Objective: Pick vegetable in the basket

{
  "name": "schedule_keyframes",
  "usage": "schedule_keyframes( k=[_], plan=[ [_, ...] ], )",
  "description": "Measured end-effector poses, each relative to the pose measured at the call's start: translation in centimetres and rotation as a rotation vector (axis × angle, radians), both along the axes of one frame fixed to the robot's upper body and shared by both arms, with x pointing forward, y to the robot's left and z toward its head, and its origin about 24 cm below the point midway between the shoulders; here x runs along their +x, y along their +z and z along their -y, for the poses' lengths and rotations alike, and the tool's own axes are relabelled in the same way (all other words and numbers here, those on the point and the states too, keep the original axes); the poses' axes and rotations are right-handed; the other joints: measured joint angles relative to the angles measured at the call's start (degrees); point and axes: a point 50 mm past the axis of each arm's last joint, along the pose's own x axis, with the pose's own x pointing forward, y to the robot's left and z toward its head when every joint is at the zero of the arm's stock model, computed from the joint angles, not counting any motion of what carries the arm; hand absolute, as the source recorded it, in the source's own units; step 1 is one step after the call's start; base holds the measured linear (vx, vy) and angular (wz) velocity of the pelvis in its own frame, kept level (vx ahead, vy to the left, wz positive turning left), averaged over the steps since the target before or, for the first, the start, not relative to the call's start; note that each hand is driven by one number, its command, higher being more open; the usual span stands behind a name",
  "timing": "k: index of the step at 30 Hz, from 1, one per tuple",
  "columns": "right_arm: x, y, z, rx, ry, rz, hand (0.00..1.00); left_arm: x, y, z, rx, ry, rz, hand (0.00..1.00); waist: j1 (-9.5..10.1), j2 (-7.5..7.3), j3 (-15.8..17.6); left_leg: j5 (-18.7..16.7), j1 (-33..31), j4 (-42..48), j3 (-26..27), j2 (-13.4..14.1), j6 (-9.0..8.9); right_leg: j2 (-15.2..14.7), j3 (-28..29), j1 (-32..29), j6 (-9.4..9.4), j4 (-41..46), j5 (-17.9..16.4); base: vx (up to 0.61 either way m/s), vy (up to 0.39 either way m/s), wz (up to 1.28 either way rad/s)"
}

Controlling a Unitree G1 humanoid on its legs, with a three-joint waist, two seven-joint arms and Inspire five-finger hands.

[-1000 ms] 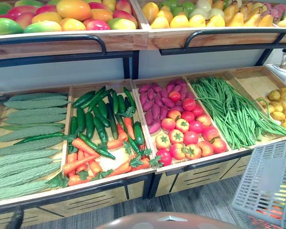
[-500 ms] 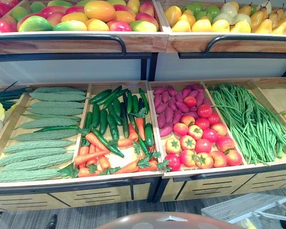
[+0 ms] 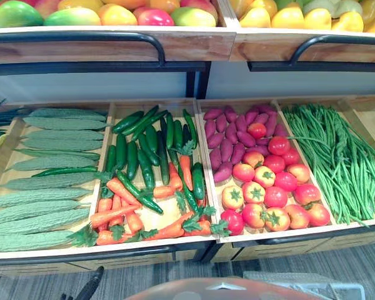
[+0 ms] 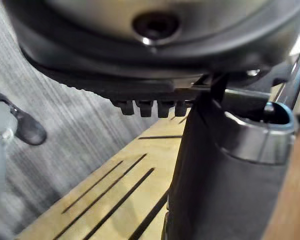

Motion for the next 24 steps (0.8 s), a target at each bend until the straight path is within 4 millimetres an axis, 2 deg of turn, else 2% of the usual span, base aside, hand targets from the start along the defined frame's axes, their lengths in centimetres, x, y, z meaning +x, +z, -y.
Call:
schedule_keyframes(
  k=[3, 7, 9, 16, 20, 23, 24],
  plan=[
    [0.4, -1.2, -2.4, 0.049, -0.057, 0.028, 0.00, 0.9, -0.7, 1.8, -0.064, -0.105, -0.014, 1.00, 0.17, 0.10, 0.36, -0.49, 0.51, 0.00, 0.97, 0.38, 0.06, -0.02, 0.47, 0.01, 0.21, -0.03, 0.14, 0.03, 0.014, -0.16],
    [0.3, -1.9, -3.5, 0.086, -0.083, 0.020, 0.00, 1.9, -1.1, 3.0, -0.099, -0.181, -0.018, 1.00, 1.08, -0.32, 0.72, -0.58, 0.53, -0.04, 1.63, 0.63, 0.06, -0.13, 0.66, -0.27, 0.37, -0.21, 0.27, 0.00, 0.017, -0.06],
    [0.1, -2.2, -4.0, 0.104, -0.084, 0.006, 0.00, 2.1, -1.1, 2.9, -0.097, -0.197, -0.015, 1.00, 1.51, -0.31, 0.66, -0.55, 0.55, -0.08, 1.65, 0.84, 0.03, 0.05, 0.54, -0.13, 0.53, -0.52, 0.40, 0.00, 0.000, 0.00],
    [0.3, -2.6, -4.5, 0.117, -0.051, -0.013, 0.00, 2.5, -1.2, 3.1, -0.101, -0.252, -0.021, 1.00, 1.77, -0.28, 1.11, 1.33, 1.07, -2.38, 1.64, 0.70, 0.01, 0.17, 0.22, 0.18, 0.66, -2.14, 1.95, -0.04, 0.000, 0.01],
    [0.0, -2.8, -4.7, 0.119, -0.053, -0.027, 0.00, 2.9, -1.2, 3.3, -0.096, -0.286, -0.022, 1.00, 2.71, 0.05, 1.40, 2.38, 1.38, -3.07, 1.76, 0.78, -0.11, 0.35, 0.22, 0.17, 0.48, -2.45, 2.52, -0.08, -0.014, -0.02],
    [0.1, -2.8, -4.7, 0.116, -0.052, -0.026, 0.00, 2.9, -1.2, 3.5, -0.095, -0.301, -0.029, 1.00, 2.98, -0.19, 1.94, 2.14, 1.79, -1.86, 2.64, 1.26, -0.18, 0.85, 1.13, 0.08, 0.34, -2.55, 3.30, -0.10, -0.005, -0.19],
    [0.5, -2.7, -4.7, 0.114, -0.046, -0.017, 0.00, 2.9, -1.1, 3.6, -0.091, -0.305, -0.027, 1.00, 3.40, -0.07, 2.75, 0.96, 2.13, 0.32, 3.94, 2.18, -0.39, 1.57, 2.29, 0.32, 0.28, -2.42, 3.69, -0.13, -0.003, -0.60]
  ],
)
